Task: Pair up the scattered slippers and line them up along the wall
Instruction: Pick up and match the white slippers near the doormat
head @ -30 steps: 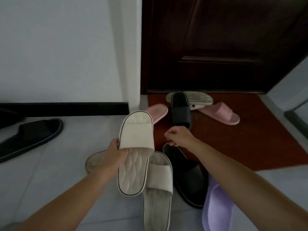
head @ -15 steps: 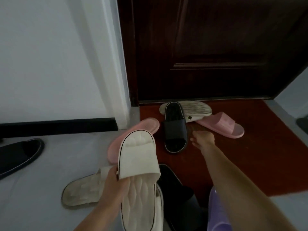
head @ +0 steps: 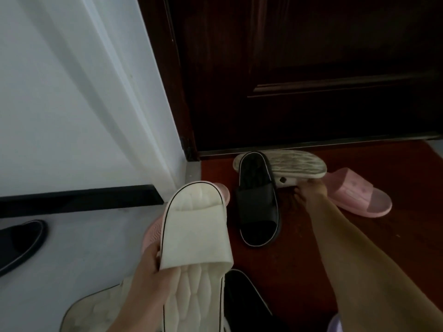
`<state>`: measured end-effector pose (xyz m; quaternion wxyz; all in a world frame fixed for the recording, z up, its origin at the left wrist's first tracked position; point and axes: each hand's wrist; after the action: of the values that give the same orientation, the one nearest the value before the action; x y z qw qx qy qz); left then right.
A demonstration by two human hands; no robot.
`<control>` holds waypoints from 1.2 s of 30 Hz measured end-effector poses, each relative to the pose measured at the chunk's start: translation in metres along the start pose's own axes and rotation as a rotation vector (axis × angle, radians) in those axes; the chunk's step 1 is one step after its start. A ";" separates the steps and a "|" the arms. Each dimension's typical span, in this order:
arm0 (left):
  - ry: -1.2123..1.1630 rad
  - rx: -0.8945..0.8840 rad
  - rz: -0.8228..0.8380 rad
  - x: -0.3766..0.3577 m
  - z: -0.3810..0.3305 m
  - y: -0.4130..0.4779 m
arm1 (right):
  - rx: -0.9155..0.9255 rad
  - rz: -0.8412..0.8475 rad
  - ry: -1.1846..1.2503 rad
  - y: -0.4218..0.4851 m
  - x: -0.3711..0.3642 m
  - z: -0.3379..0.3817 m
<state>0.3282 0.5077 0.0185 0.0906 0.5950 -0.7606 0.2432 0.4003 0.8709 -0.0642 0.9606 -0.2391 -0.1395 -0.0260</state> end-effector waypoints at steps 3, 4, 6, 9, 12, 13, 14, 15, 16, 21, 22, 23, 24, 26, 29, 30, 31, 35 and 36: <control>0.030 -0.043 -0.019 0.010 -0.001 -0.001 | 0.231 -0.032 -0.037 -0.003 0.011 0.012; 0.042 -0.045 -0.025 0.014 -0.002 -0.001 | 0.278 -0.022 0.001 -0.009 0.015 0.020; 0.015 -0.006 -0.032 0.019 -0.002 -0.001 | 0.420 -0.040 0.020 -0.023 0.023 0.045; -0.063 0.083 -0.033 0.022 -0.004 -0.004 | 0.715 -0.098 -0.058 -0.046 0.039 0.087; -0.132 0.084 -0.059 0.034 -0.014 -0.016 | 1.065 -0.101 -0.311 -0.083 0.057 0.122; -0.140 0.074 -0.052 0.042 -0.018 -0.020 | 1.158 -0.098 -0.413 -0.099 0.062 0.132; -0.137 0.067 -0.039 0.050 -0.021 -0.025 | 1.238 -0.097 -0.500 -0.117 0.066 0.140; -0.126 0.057 -0.024 0.061 -0.023 -0.028 | 1.291 -0.099 -0.553 -0.135 0.068 0.148; -0.120 0.049 -0.004 0.072 -0.024 -0.031 | 1.315 -0.097 -0.572 -0.155 0.069 0.155; -0.105 -0.049 0.023 0.132 -0.027 -0.038 | 1.289 0.146 -0.786 -0.269 0.060 0.176; -0.107 -0.087 -0.006 0.142 -0.028 -0.038 | 1.258 0.223 -0.846 -0.292 0.055 0.175; -0.110 -0.123 -0.042 0.151 -0.028 -0.036 | 1.216 0.280 -0.889 -0.314 0.051 0.171; -0.121 -0.142 -0.077 0.159 -0.028 -0.033 | 1.175 0.316 -0.922 -0.335 0.046 0.166; -0.146 -0.159 -0.093 0.172 -0.025 -0.030 | 1.101 0.385 -0.956 -0.372 0.037 0.150; -0.202 -0.122 -0.133 0.191 -0.013 -0.031 | 0.982 0.512 -0.951 -0.407 0.027 0.121; -0.208 -0.096 -0.136 0.197 -0.005 -0.031 | 0.951 0.545 -0.961 -0.416 0.024 0.109; -0.201 -0.079 -0.130 0.203 0.004 -0.032 | 0.922 0.577 -0.972 -0.425 0.022 0.096; -0.109 -0.004 -0.078 0.229 0.043 -0.041 | 0.856 0.708 -1.056 -0.454 0.008 0.040; -0.091 0.018 -0.063 0.236 0.053 -0.044 | 0.845 0.729 -1.084 -0.459 0.004 0.028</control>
<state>0.3125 0.2718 0.0852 0.0583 0.6300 -0.7425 0.2199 0.3431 0.4782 0.1680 0.7160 0.1371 -0.5003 0.4672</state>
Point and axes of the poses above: each hand's wrist, its own y-axis towards the middle knuckle, its own x-axis out of the back of the hand, z = x × y, and after that the axes turned 15 degrees about -z, right-handed
